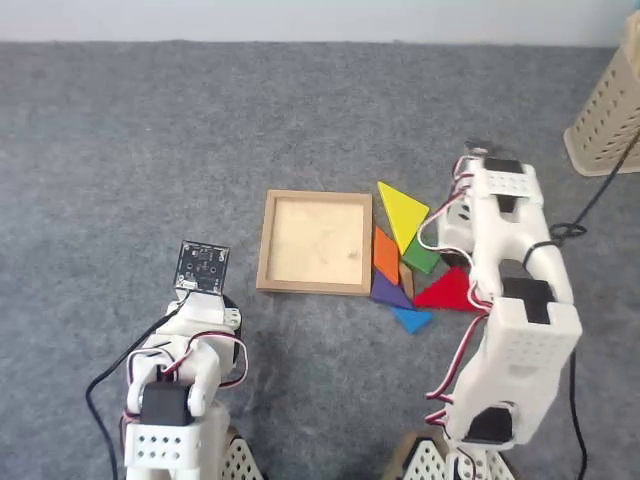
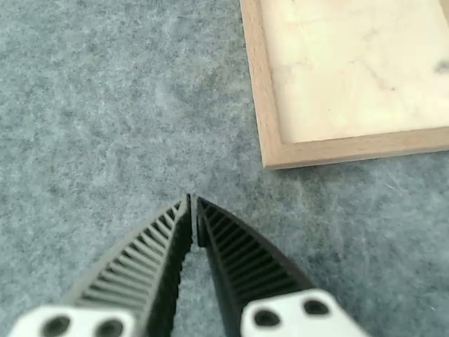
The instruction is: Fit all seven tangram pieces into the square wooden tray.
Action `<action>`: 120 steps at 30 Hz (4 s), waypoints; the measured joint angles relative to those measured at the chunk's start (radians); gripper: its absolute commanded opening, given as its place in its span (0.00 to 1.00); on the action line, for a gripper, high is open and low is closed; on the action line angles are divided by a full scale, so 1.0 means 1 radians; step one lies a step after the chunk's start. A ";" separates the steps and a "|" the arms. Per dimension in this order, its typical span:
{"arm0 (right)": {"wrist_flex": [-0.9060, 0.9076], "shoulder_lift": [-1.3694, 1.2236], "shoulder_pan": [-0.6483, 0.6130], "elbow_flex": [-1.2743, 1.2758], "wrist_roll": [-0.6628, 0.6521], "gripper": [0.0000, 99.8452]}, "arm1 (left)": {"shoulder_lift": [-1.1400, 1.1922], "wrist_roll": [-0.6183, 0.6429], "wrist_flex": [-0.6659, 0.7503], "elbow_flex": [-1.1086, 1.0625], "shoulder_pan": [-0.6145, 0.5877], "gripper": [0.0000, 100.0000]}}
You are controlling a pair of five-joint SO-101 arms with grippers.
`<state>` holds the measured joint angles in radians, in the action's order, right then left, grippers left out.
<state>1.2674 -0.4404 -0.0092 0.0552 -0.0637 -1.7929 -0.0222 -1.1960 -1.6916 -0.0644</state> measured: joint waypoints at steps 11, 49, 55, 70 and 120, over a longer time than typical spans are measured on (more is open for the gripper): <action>-0.002 -0.002 -0.166 -0.080 -0.448 0.02 | 0.000 0.000 0.000 0.000 0.000 0.01; -0.273 0.686 0.060 0.743 -0.407 0.02 | 0.000 0.000 0.000 0.000 0.000 0.01; -0.342 0.574 0.060 0.740 -0.408 0.02 | 0.000 0.000 0.000 0.000 0.000 0.01; -0.345 0.517 0.130 0.643 -0.531 0.02 | 0.000 0.000 0.000 0.000 0.000 0.01; -0.078 0.109 0.012 0.147 0.947 0.28 | 0.000 0.000 0.000 0.000 0.000 0.01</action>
<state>1.1891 -0.3314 0.0031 0.2025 0.8830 -1.7929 -0.0222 -1.1960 -1.6916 -0.0644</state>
